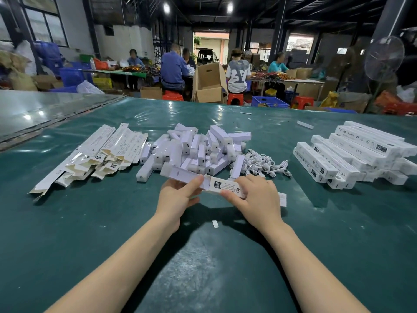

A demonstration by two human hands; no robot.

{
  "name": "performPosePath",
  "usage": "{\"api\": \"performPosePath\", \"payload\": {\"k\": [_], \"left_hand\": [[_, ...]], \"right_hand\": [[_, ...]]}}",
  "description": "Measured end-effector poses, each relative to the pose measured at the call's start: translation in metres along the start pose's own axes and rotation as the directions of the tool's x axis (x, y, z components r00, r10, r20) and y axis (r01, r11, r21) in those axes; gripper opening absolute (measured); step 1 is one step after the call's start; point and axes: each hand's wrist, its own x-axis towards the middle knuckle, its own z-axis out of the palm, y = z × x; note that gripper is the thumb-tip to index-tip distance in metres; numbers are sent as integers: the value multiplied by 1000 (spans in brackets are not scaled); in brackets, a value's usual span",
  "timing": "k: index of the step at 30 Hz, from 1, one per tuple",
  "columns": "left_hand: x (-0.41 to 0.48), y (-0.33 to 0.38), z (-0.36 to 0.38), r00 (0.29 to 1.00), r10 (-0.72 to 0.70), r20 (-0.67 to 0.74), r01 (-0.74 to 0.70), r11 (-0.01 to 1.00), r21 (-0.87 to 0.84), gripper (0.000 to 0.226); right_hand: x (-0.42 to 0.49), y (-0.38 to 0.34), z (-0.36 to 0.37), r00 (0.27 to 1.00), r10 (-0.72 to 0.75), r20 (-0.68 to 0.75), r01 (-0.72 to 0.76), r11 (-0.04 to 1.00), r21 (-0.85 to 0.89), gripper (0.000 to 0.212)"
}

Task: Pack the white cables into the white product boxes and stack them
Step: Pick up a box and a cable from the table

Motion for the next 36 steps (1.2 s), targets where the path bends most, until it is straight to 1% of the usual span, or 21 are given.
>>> {"api": "performPosePath", "payload": {"k": [3, 5, 6, 9, 11, 13, 15, 17, 18, 20, 22, 24, 26, 27, 29, 31, 33, 35, 36], "left_hand": [[0, -1, 0, 999, 47, 7, -48, 994, 96, 11], [0, 0, 1, 997, 78, 22, -80, 986, 143, 18], [1, 2, 2, 997, 77, 6, -77, 989, 123, 19], [6, 9, -1, 992, 83, -99, -82, 997, 10, 9], [5, 10, -4, 981, 131, -144, -132, 991, 5, 18], [1, 10, -6, 969, 200, -144, -199, 980, 18, 30], [-2, 8, -4, 951, 288, -110, -275, 954, 120, 34], [-6, 6, 1, 933, 359, -33, -338, 903, 266, 25], [-9, 5, 5, 931, 364, 29, -353, 876, 329, 19], [-15, 0, 12, 935, 319, 154, -354, 821, 449, 17], [-18, -3, 14, 948, 249, 198, -317, 797, 514, 24], [-20, 0, 13, 964, 195, 182, -260, 838, 480, 27], [-19, 4, 11, 970, 145, 197, -223, 853, 472, 25], [-18, 5, 9, 966, 102, 236, -205, 862, 465, 25], [-18, 9, 7, 935, -8, 355, -139, 912, 387, 19], [-18, 12, 5, 910, -70, 409, -73, 943, 324, 14], [-17, 12, 4, 928, -40, 370, -74, 954, 289, 11], [-14, 11, 4, 967, 54, 250, -116, 963, 241, 10], [-11, 12, 3, 980, 106, 167, -140, 969, 205, 10]], "right_hand": [[0, -4, 0, 1000, 14, -24, -13, 999, 37, 60], [0, -4, -1, 998, 31, -47, -29, 998, 47, 59], [0, -5, -1, 997, 45, -65, -41, 997, 61, 58], [0, -5, -2, 992, 76, -101, -65, 992, 111, 55], [-1, -6, -2, 992, 75, -104, -63, 991, 115, 57], [-2, -7, -2, 991, 68, -113, -56, 992, 110, 60], [-2, -7, -1, 991, 62, -119, -49, 993, 109, 64], [-1, -7, -1, 989, 65, -129, -49, 991, 123, 60], [-2, -6, -1, 988, 65, -138, -47, 990, 130, 57], [-2, -5, 0, 988, 57, -146, -39, 992, 119, 53], [-1, -5, 0, 985, 64, -162, -46, 992, 116, 54], [-1, -7, 0, 978, 82, -194, -57, 989, 133, 57], [0, -10, -1, 984, 69, -167, -51, 992, 112, 59], [0, -11, -1, 990, 43, -138, -29, 994, 101, 56], [-1, -11, -2, 998, -14, -53, 20, 993, 114, 49], [-1, -10, -6, 999, -48, 26, 44, 989, 143, 54], [0, -11, -9, 996, -77, 48, 66, 979, 195, 54], [0, -9, -10, 997, -51, 55, 36, 970, 242, 46], [-1, -6, -10, 998, -3, 68, -15, 968, 252, 40]]}}
